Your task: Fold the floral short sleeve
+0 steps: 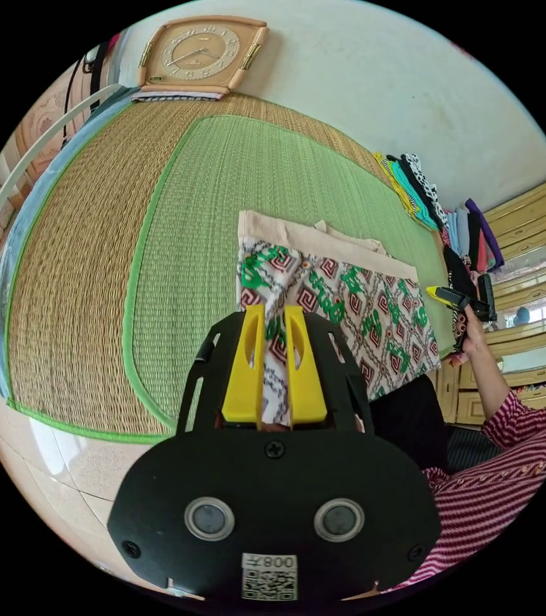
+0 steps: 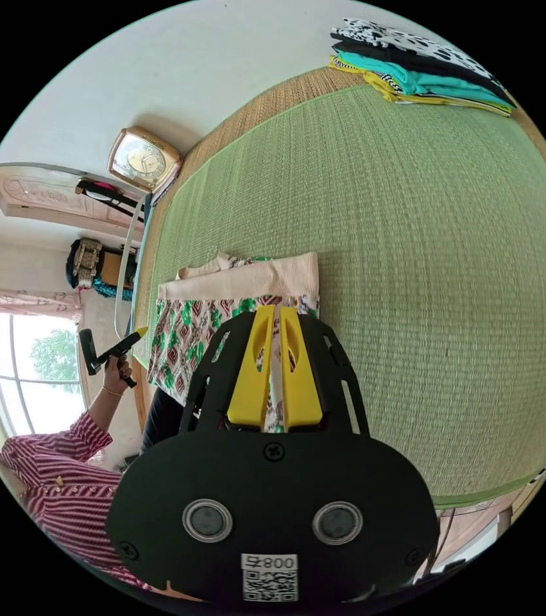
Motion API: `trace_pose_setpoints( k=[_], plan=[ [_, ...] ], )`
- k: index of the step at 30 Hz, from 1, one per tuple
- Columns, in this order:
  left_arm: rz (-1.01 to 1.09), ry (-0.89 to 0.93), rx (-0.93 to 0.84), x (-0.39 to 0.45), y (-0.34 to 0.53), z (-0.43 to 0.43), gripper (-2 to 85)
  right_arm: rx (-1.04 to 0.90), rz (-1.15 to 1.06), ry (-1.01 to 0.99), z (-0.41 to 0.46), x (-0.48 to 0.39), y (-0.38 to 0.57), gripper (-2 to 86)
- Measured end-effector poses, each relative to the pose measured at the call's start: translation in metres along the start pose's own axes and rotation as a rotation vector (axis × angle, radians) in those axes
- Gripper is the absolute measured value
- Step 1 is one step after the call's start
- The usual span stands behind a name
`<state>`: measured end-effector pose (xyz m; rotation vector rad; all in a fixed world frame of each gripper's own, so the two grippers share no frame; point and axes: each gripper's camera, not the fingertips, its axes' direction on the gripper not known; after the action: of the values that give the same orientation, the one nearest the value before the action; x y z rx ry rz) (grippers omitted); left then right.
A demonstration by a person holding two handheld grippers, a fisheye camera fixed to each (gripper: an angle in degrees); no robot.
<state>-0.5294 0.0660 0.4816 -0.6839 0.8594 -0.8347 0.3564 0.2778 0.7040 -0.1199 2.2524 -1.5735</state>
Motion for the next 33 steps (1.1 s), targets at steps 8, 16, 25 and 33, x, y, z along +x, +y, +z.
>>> trace_pose_setpoints(
  k=[8, 16, 25, 33],
  plan=[
    [-0.057, -0.072, -0.089, -0.036, 0.050, 0.041, 3.6, -0.078, 0.105, -0.075, -0.028, 0.041, 0.125, 7.0],
    [-0.068, -0.164, -0.066, -0.072, 0.034, 0.058, 0.7, -0.076, 0.137, -0.146, -0.041, 0.050, 0.169, 3.3],
    [-0.027, -0.196, -0.127, -0.095, 0.046, 0.120, 0.5, -0.095, 0.120, -0.147, -0.052, 0.046, 0.154, 2.0],
    [-0.020, -0.070, -0.032, -0.128, 0.054, 0.137, 1.3, -0.063, 0.123, -0.239, -0.081, 0.048, 0.183, 4.1]
  ],
)
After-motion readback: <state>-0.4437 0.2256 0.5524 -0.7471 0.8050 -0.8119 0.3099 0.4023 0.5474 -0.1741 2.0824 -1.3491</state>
